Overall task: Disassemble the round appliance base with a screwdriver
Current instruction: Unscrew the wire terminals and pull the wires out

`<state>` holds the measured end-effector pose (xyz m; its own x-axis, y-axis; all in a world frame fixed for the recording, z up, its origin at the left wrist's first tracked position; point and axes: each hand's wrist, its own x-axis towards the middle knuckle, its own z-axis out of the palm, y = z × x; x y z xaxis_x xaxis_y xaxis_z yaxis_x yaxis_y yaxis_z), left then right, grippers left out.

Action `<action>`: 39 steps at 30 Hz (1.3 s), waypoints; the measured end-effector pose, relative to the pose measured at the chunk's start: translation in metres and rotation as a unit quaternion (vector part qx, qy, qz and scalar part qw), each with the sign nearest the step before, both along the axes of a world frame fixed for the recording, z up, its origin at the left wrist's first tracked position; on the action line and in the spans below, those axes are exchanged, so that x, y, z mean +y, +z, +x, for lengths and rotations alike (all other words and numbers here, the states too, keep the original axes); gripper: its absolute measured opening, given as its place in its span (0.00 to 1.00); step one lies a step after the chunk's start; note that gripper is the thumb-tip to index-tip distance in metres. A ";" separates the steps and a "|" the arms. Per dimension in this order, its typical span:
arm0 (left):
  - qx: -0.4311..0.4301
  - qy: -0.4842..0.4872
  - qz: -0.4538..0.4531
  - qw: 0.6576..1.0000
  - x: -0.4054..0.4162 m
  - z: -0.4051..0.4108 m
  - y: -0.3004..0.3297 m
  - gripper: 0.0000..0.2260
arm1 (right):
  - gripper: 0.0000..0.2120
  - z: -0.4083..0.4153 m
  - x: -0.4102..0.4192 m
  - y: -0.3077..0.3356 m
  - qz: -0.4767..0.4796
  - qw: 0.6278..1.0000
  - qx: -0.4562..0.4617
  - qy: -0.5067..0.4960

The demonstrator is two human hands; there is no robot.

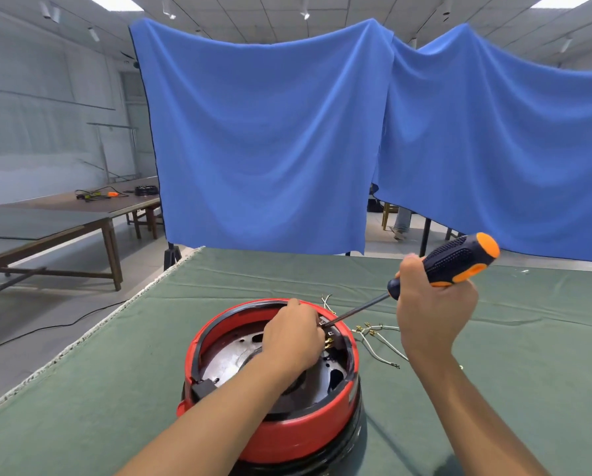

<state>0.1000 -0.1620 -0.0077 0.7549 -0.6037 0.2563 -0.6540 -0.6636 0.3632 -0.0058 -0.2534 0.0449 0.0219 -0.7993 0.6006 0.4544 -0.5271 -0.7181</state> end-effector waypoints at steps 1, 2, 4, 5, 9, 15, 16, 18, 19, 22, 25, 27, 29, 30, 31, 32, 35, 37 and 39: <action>0.006 -0.001 0.015 1.000 -0.002 0.003 0.002 0.06 | 0.10 0.003 -0.001 -0.002 -0.007 1.000 0.005 -0.005; 0.022 -0.008 0.023 0.999 -0.003 0.007 0.005 0.07 | 0.11 0.005 -0.002 -0.004 -0.018 1.000 0.011 -0.010; 0.077 -0.041 0.017 0.996 -0.006 0.015 0.008 0.08 | 0.11 0.006 -0.004 -0.007 -0.037 0.999 0.022 -0.011; 0.100 -0.059 0.007 0.993 -0.006 0.019 0.008 0.08 | 0.12 0.006 -0.007 -0.007 -0.041 0.999 0.028 -0.012; 0.126 -0.079 -0.050 0.988 -0.007 0.030 -0.001 0.07 | 0.09 0.002 -0.020 -0.003 -0.038 0.999 0.031 -0.020; 0.153 -0.065 -0.103 0.981 -0.008 0.030 -0.013 0.07 | 0.09 -0.006 -0.019 0.006 -0.057 0.998 0.016 -0.004; 0.166 -0.066 -0.111 0.978 -0.007 0.028 -0.014 0.07 | 0.09 -0.006 -0.018 0.006 -0.059 0.998 0.018 -0.006; 0.186 -0.062 -0.124 0.973 -0.004 0.024 -0.016 0.07 | 0.09 -0.007 -0.015 0.007 -0.065 0.998 0.025 -0.009; 0.190 -0.058 -0.130 0.971 -0.003 0.022 -0.017 0.07 | 0.09 -0.008 -0.013 0.007 -0.068 0.997 0.028 -0.009; 0.180 -0.036 -0.130 0.974 0.001 0.013 -0.019 0.08 | 0.12 -0.009 -0.005 0.006 -0.076 0.996 0.043 -0.012; 0.201 -0.022 -0.114 0.973 0.004 0.007 -0.016 0.09 | 0.15 -0.007 0.005 0.004 -0.089 0.994 0.063 -0.020; 0.230 -0.026 -0.097 0.968 0.006 0.007 -0.009 0.10 | 0.16 -0.006 0.010 0.003 -0.094 0.993 0.067 -0.020; 0.250 -0.044 -0.066 0.965 0.005 0.009 0.002 0.12 | 0.15 -0.006 0.012 0.002 -0.095 0.993 0.067 -0.016; 0.260 -0.054 -0.050 0.963 0.004 0.011 0.007 0.13 | 0.14 -0.006 0.011 0.001 -0.094 0.993 0.065 -0.014; 0.272 -0.060 -0.037 0.960 0.003 0.014 0.013 0.13 | 0.13 -0.006 0.010 0.001 -0.093 0.994 0.064 -0.013; 0.286 -0.062 -0.028 0.956 0.002 0.017 0.017 0.13 | 0.12 -0.007 0.009 0.001 -0.092 0.994 0.064 -0.014; 0.302 -0.054 -0.035 0.951 -0.002 0.024 0.020 0.11 | 0.12 -0.006 0.007 0.000 -0.091 0.994 0.066 -0.014; 0.260 -0.043 -0.056 0.963 -0.003 0.026 0.013 0.10 | 0.12 -0.005 0.007 -0.001 -0.095 0.993 0.065 -0.013; 0.201 -0.039 -0.071 0.976 -0.003 0.026 0.005 0.09 | 0.13 -0.003 0.007 -0.001 -0.094 0.993 0.065 -0.014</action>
